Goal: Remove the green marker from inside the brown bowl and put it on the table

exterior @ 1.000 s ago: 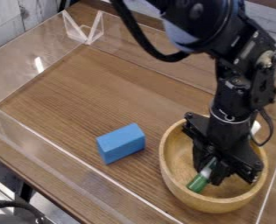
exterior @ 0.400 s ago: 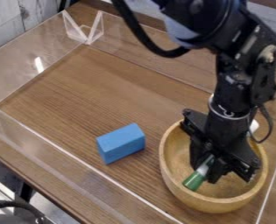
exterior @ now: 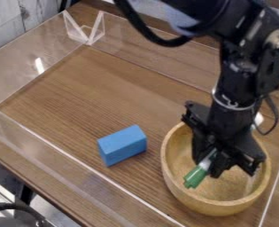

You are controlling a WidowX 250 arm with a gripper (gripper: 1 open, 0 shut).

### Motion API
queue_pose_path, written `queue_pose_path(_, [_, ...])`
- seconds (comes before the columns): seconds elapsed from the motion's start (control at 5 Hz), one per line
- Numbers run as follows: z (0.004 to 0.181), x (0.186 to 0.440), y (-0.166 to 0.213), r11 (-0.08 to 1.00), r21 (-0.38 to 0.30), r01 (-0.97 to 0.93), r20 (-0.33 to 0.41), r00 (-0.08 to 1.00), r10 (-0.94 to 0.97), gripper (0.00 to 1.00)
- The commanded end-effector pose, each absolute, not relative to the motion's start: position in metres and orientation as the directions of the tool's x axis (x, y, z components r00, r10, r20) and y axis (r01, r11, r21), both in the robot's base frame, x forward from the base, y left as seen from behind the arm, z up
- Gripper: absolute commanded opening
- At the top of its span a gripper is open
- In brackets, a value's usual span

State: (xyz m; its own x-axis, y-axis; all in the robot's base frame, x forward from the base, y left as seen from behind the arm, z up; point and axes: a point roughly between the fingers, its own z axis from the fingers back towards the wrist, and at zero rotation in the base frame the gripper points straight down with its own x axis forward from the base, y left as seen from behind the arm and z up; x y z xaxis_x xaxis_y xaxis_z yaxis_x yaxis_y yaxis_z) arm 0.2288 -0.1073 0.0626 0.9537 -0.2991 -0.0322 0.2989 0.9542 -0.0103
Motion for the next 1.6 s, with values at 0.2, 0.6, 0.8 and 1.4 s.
queue_pose_path(0.2, [0.134, 0.244, -0.094, 0.963, 0.015, 0.271, 0.051, 0.961, -0.271, 0.00])
queue_pose_path(0.6, [0.163, 0.245, -0.075, 0.984, 0.044, 0.172, 0.072, 0.982, -0.175, 0.00])
queue_pose_path(0.8, [0.162, 0.245, -0.070, 0.986, 0.052, 0.158, 0.072, 0.984, -0.162, 0.00])
queue_pose_path(1.4, [0.158, 0.240, -0.061, 0.990, 0.066, 0.127, 0.071, 0.989, -0.132, 0.00])
